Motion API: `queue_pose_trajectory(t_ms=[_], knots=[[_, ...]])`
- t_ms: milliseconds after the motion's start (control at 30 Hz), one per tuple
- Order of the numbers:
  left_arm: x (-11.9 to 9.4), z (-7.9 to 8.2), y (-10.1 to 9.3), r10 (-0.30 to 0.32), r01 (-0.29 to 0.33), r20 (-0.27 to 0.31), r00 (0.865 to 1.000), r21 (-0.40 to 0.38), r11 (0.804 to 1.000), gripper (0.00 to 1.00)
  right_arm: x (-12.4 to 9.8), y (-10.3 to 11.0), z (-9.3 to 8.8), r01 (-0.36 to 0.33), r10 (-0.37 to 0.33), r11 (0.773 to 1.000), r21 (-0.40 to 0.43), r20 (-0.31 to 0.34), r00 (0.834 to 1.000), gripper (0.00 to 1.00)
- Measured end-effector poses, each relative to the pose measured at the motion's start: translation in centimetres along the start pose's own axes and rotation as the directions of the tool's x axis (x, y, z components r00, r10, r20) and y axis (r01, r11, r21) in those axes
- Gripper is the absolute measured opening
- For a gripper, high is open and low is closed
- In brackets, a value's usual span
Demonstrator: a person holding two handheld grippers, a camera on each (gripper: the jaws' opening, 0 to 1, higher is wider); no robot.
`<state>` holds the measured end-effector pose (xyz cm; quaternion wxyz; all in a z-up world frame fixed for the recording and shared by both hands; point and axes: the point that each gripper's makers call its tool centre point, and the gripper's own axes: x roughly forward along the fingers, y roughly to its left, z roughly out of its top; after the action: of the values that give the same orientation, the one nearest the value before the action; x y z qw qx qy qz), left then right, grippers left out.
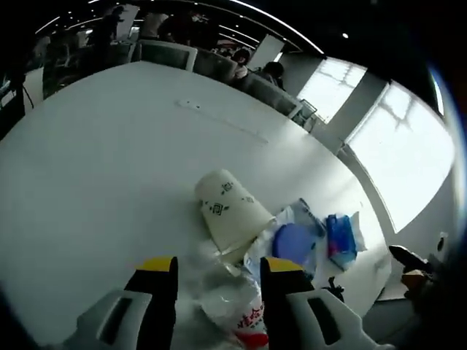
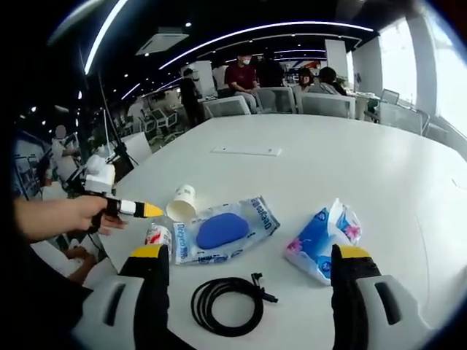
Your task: Arrange the tabletop items into an orderly group along one side of the table until the central work area is clear of visible clutter.
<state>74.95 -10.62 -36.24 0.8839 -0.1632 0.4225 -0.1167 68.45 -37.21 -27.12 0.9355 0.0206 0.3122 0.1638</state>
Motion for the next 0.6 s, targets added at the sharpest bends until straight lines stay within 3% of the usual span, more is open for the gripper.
queue_pose_trajectory(t_ms=[400, 600], knots=[[1.4, -0.9, 0.3, 0.035, -0.038, -0.047, 0.998, -0.060, 0.998, 0.36, 0.3, -0.4, -0.5, 0.002, -0.002, 1.000, 0.021, -0.007, 1.000, 0.88], [2.1, -0.9, 0.6, 0.028, -0.038, -0.077, 0.997, -0.138, 0.990, 0.34, 0.5, -0.6, -0.5, 0.001, -0.001, 1.000, 0.031, -0.008, 1.000, 0.87]])
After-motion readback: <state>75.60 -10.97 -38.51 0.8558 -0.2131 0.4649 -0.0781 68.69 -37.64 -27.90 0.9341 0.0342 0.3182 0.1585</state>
